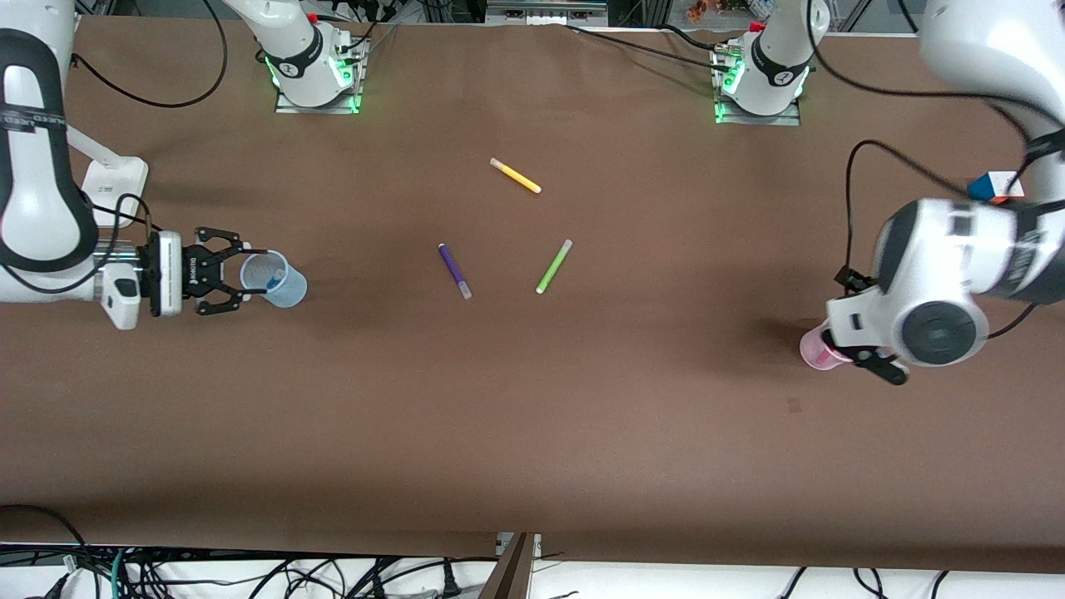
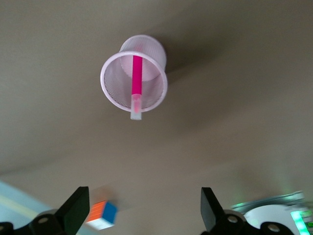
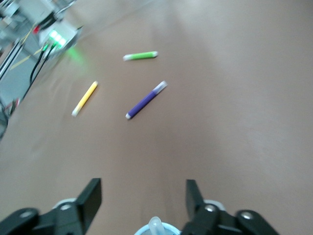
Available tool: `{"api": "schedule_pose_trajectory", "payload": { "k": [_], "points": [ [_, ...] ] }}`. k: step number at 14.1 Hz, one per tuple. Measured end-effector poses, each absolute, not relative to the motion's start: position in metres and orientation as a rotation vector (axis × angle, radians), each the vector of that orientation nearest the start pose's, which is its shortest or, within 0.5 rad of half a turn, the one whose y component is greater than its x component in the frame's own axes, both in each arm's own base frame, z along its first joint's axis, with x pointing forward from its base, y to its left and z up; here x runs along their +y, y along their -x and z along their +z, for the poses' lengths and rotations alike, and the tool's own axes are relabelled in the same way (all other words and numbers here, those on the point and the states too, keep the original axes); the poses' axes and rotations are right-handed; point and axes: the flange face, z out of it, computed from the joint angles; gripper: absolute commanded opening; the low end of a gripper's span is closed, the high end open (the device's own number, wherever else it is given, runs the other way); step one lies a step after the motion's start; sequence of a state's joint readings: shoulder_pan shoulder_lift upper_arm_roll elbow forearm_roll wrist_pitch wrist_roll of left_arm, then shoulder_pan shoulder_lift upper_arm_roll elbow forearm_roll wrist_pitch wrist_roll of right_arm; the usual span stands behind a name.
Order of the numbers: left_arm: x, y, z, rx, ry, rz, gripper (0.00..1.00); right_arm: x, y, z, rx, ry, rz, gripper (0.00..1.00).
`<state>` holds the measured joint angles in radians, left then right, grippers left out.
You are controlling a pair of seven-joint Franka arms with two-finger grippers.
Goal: Place pink and blue markers in matching cups
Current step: 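Drop the blue marker into the blue cup with the right gripper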
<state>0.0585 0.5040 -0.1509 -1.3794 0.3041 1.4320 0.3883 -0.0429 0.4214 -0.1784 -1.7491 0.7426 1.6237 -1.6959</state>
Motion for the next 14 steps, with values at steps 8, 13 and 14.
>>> {"api": "schedule_pose_trajectory", "payload": {
  "k": [8,13,14],
  "points": [
    [-0.024,-0.617,0.551,0.661,2.984,0.327,1.00,0.028,-0.646,0.438,-0.718,2.638,0.240,1.00],
    [-0.020,-0.586,0.595,0.092,3.086,0.027,1.00,0.066,-0.629,0.468,-0.233,2.987,0.438,1.00],
    [-0.021,-0.574,0.596,0.008,3.085,-0.030,1.00,0.067,-0.620,0.482,-0.197,3.020,0.437,1.00]
  ]
}}
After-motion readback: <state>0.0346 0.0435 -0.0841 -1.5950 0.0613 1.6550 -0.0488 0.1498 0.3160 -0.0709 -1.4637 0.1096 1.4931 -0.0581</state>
